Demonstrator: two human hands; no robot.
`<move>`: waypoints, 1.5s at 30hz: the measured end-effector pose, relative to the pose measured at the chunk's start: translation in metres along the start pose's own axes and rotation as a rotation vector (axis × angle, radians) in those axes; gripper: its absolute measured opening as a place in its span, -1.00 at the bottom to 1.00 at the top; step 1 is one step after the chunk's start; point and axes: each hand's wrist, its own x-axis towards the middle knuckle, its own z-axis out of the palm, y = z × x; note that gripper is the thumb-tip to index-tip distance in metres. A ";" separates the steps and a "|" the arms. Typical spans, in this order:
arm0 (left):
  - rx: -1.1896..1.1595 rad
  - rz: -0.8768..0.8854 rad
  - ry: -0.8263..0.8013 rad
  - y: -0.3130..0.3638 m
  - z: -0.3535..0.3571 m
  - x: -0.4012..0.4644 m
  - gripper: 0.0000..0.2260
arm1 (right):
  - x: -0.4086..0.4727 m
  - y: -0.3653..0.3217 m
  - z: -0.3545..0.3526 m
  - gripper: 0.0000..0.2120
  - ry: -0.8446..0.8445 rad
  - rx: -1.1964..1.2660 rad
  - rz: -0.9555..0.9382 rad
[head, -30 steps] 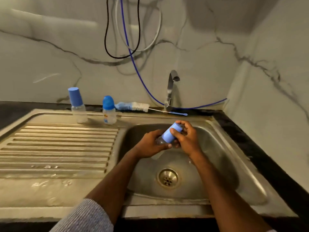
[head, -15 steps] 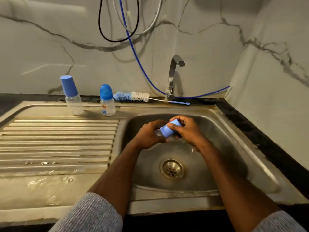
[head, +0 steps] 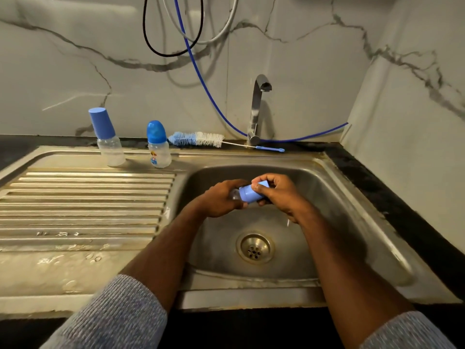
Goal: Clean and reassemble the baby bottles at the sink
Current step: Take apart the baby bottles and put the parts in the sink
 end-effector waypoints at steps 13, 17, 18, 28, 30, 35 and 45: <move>-0.100 0.004 -0.026 -0.014 0.002 -0.013 -0.22 | -0.009 0.004 -0.013 -0.49 0.033 -0.076 -0.037; -0.026 -0.118 0.236 -0.018 0.000 -0.008 -0.48 | -0.010 0.010 -0.023 -0.51 0.220 -0.071 -0.012; -0.084 -0.160 0.312 -0.017 -0.001 -0.006 -0.52 | -0.008 0.013 -0.027 -0.56 0.265 -0.086 -0.016; -0.548 -0.154 0.272 0.011 0.025 0.026 -0.63 | 0.013 0.049 -0.071 -0.56 0.224 -0.632 0.201; -0.552 -0.175 0.258 0.007 0.031 0.030 -0.65 | 0.018 0.057 -0.067 -0.63 0.181 -0.665 0.227; -0.549 -0.176 0.312 0.002 0.033 0.036 -0.65 | 0.026 0.066 -0.060 -0.73 0.085 -0.851 0.274; -0.529 -0.225 0.299 -0.002 0.034 0.037 -0.54 | 0.023 0.079 -0.072 -0.59 0.104 -0.879 0.384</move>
